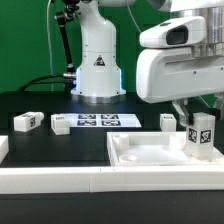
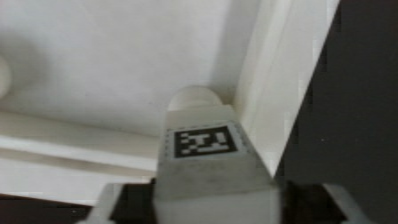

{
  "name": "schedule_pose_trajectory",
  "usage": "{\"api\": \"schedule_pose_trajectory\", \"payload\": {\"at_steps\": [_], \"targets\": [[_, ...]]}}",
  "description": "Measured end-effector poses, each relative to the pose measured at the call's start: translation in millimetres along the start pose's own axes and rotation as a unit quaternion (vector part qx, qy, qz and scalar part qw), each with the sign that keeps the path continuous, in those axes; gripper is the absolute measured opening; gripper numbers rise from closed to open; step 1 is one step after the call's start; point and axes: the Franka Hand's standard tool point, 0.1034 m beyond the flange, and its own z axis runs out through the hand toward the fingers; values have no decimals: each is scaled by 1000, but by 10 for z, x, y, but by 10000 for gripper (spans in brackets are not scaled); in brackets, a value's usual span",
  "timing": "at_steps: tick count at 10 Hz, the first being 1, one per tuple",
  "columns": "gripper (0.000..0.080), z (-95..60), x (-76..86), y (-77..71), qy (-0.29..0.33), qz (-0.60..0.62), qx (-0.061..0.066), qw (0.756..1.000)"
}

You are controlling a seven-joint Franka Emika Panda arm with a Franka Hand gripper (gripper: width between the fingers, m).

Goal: Assemble square table

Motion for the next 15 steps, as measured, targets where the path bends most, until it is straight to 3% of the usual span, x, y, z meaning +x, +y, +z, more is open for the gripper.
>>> {"api": "schedule_pose_trajectory", "payload": {"at_steps": [3, 5, 12, 14, 15], "targets": [[291, 0, 1, 1, 1, 36, 0, 999], [291, 7, -16, -12, 15, 195, 6, 981], [292, 14, -6, -3, 30, 506, 27, 862], [292, 16, -5, -27, 26, 594, 33, 803], [292, 16, -4, -24, 25, 602, 34, 797]]}}
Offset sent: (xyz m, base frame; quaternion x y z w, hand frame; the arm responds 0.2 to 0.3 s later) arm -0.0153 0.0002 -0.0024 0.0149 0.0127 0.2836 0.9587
